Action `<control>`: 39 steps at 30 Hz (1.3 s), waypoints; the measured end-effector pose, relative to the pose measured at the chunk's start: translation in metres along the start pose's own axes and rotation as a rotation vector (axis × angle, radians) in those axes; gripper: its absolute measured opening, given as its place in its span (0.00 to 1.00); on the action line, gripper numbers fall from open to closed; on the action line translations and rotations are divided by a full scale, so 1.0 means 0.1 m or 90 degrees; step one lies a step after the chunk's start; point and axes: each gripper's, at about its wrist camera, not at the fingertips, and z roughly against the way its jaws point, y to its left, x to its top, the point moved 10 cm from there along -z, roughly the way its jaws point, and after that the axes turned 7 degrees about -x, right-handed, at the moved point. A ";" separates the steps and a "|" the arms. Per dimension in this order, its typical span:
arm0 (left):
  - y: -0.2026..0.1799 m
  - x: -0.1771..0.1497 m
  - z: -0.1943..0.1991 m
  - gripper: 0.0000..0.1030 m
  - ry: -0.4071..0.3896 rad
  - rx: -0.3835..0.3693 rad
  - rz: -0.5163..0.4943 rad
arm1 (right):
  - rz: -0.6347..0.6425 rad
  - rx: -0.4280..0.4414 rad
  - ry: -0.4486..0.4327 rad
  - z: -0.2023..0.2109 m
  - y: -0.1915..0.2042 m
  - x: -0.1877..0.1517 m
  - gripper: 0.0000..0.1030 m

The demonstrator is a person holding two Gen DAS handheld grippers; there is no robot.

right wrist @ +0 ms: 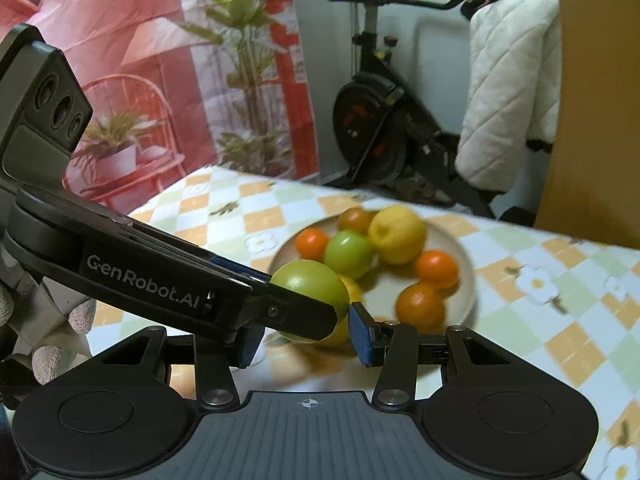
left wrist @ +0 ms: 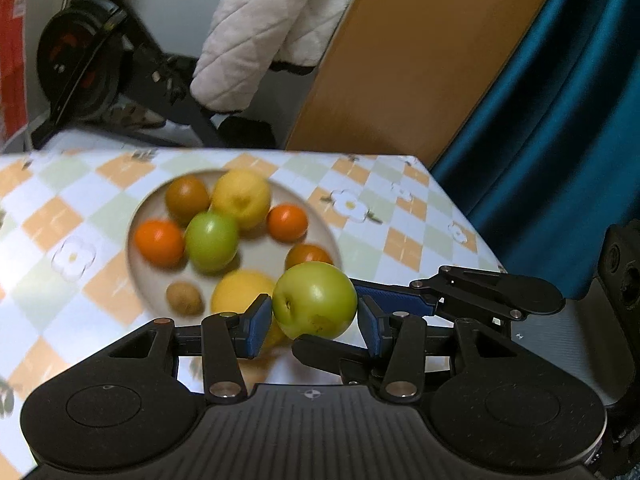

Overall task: Organize fruits
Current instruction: 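Lift the green fruit with the left gripper and carry it over the plate, then open the left gripper to release the green fruit onto the plate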

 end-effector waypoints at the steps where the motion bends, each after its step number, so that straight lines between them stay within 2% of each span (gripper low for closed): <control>1: -0.02 0.04 -0.03 0.48 -0.002 0.002 -0.004 | 0.001 -0.004 -0.003 -0.01 -0.05 0.03 0.41; 6: -0.03 0.27 -0.22 0.48 -0.001 0.018 -0.022 | 0.005 -0.014 -0.015 -0.14 -0.26 0.19 0.41; 12: 0.11 0.36 -0.40 0.48 0.020 0.039 -0.022 | 0.009 -0.011 0.003 -0.43 -0.39 0.24 0.41; 22: 0.31 0.34 -0.58 0.48 0.042 0.055 -0.003 | 0.018 -0.004 0.039 -0.74 -0.43 0.17 0.41; 39: 0.39 0.34 -0.70 0.48 0.044 0.066 0.032 | -0.002 -0.014 0.073 -0.86 -0.46 0.14 0.43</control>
